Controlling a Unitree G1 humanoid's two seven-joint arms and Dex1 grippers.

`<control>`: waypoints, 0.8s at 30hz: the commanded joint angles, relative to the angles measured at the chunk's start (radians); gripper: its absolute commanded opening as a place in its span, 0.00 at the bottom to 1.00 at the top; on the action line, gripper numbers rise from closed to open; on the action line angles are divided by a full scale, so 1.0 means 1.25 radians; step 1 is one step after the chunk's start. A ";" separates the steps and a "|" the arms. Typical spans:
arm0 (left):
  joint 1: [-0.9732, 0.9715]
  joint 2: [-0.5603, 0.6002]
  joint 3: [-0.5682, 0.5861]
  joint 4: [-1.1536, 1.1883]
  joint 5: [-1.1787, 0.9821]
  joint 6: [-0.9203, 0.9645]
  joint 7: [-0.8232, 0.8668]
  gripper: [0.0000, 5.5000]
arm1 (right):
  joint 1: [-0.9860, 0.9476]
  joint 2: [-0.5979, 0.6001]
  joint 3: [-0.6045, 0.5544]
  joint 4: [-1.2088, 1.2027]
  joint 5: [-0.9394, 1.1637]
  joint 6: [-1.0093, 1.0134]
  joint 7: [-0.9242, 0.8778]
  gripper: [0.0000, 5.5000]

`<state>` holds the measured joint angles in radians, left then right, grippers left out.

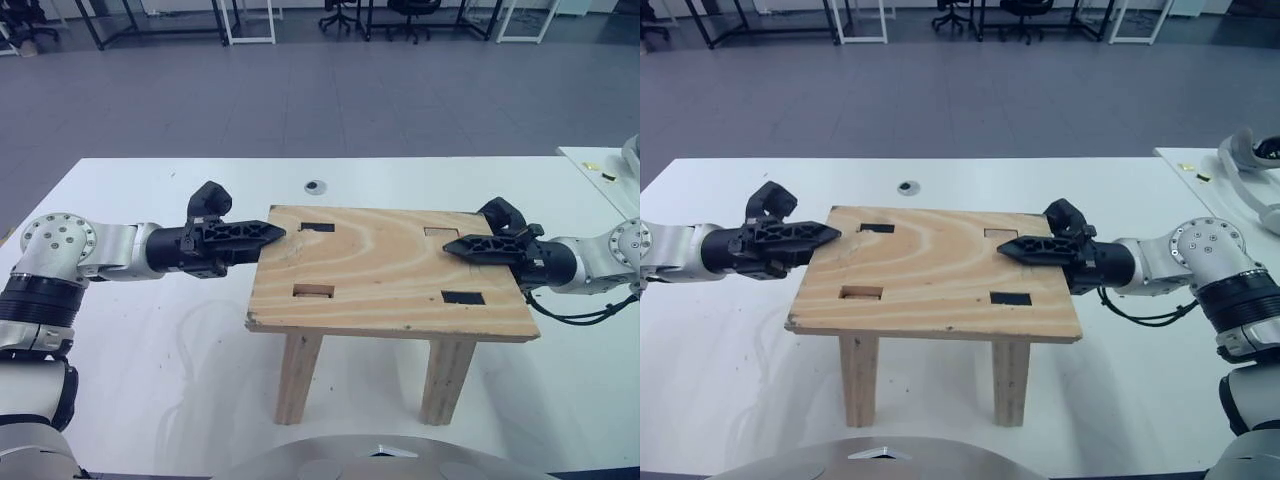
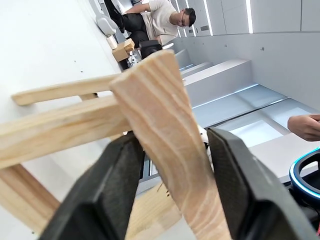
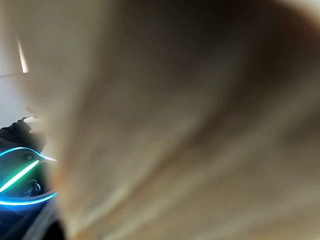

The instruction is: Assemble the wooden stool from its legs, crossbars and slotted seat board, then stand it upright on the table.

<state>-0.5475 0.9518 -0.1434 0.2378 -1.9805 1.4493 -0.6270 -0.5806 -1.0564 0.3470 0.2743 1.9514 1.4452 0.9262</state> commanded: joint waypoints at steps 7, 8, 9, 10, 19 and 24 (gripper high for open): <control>0.030 0.035 0.121 0.051 0.007 0.006 0.035 0.74 | 0.108 -0.017 -0.216 0.000 0.017 0.023 -0.129 0.78; 0.042 0.050 0.146 0.049 0.007 0.003 0.033 0.76 | 0.133 -0.041 -0.245 -0.008 0.017 0.018 -0.146 0.80; 0.059 0.064 0.171 0.040 0.007 -0.002 0.034 0.80 | 0.157 -0.061 -0.270 -0.012 0.017 0.012 -0.164 0.84; 0.085 0.083 0.208 0.019 0.009 -0.013 0.036 0.83 | 0.192 -0.085 -0.301 -0.021 0.016 -0.003 -0.194 0.88; 0.234 -0.151 0.240 -0.191 0.877 -0.748 0.275 0.90 | 0.284 0.228 -0.511 -0.165 -0.654 -0.709 -0.433 0.93; 0.219 -0.281 0.148 -0.060 1.154 -0.978 0.357 0.90 | 0.231 0.364 -0.410 0.054 -1.082 -1.086 -0.638 0.93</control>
<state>-0.2867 0.7029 0.1200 0.0570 -0.7917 0.4328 -0.2631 -0.2279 -0.7116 -0.2220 0.1641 0.9337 0.4089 0.3110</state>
